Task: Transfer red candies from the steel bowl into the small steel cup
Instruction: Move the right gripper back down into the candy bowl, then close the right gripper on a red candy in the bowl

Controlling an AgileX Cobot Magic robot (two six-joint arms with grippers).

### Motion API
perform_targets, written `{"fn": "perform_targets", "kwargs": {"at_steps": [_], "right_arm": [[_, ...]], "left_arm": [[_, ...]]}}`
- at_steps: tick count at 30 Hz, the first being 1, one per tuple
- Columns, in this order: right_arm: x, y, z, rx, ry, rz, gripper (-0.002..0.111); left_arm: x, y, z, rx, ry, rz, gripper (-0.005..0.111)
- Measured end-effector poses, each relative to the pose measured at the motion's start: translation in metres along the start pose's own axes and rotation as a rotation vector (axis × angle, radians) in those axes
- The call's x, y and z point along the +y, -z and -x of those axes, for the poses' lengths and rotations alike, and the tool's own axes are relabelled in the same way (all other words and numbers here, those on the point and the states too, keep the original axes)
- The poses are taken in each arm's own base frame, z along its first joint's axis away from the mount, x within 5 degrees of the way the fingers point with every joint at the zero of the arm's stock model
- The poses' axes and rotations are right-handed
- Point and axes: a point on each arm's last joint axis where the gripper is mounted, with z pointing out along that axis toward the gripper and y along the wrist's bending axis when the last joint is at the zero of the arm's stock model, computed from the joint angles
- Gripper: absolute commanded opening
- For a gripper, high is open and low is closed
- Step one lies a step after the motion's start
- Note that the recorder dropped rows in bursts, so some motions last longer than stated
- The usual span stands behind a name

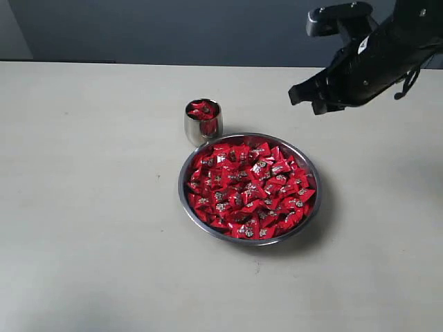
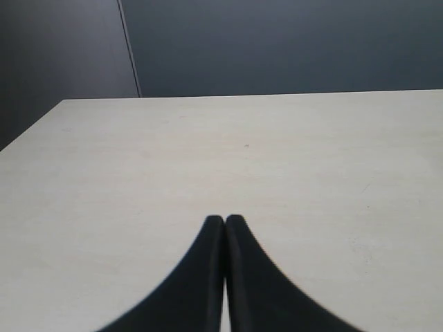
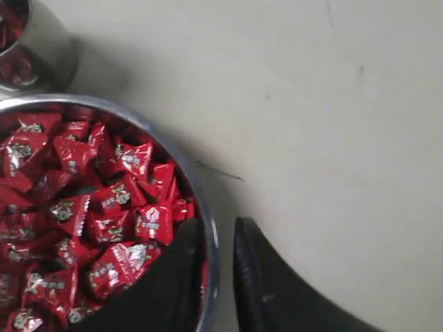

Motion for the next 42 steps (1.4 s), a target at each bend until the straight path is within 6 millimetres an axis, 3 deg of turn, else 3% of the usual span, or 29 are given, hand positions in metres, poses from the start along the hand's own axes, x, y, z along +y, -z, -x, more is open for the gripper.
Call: {"fn": "perform_targets", "kwargs": {"at_steps": [3, 9, 15, 19, 21, 33, 39, 42], "right_arm": [[0.012, -0.015, -0.003, 0.027, -0.033, 0.063, 0.018], [0.057, -0.041, -0.007, 0.038, 0.051, 0.156, 0.018], [0.077, -0.052, -0.004, 0.079, 0.103, 0.192, 0.021], [0.087, -0.055, -0.002, 0.119, 0.139, 0.221, 0.040], [0.090, -0.059, -0.003, 0.136, 0.147, 0.228, 0.044], [0.094, -0.074, -0.010, 0.188, 0.137, 0.241, 0.040], [0.116, -0.073, -0.011, 0.146, 0.189, 0.256, 0.040], [0.115, -0.085, -0.016, 0.169, 0.216, 0.237, 0.040]], "left_arm": [[0.000, 0.000, 0.000, 0.000, 0.000, 0.000, 0.000], [0.000, 0.000, 0.000, 0.000, 0.000, 0.000, 0.000], [0.000, 0.000, 0.000, 0.000, 0.000, 0.000, 0.000], [0.000, 0.000, 0.000, 0.000, 0.000, 0.000, 0.000], [0.000, 0.000, 0.000, 0.000, 0.000, 0.000, 0.000], [0.000, 0.000, 0.000, 0.000, 0.000, 0.000, 0.000], [0.000, 0.000, 0.000, 0.000, 0.000, 0.000, 0.000], [0.000, 0.000, 0.000, 0.000, 0.000, 0.000, 0.000]]}}
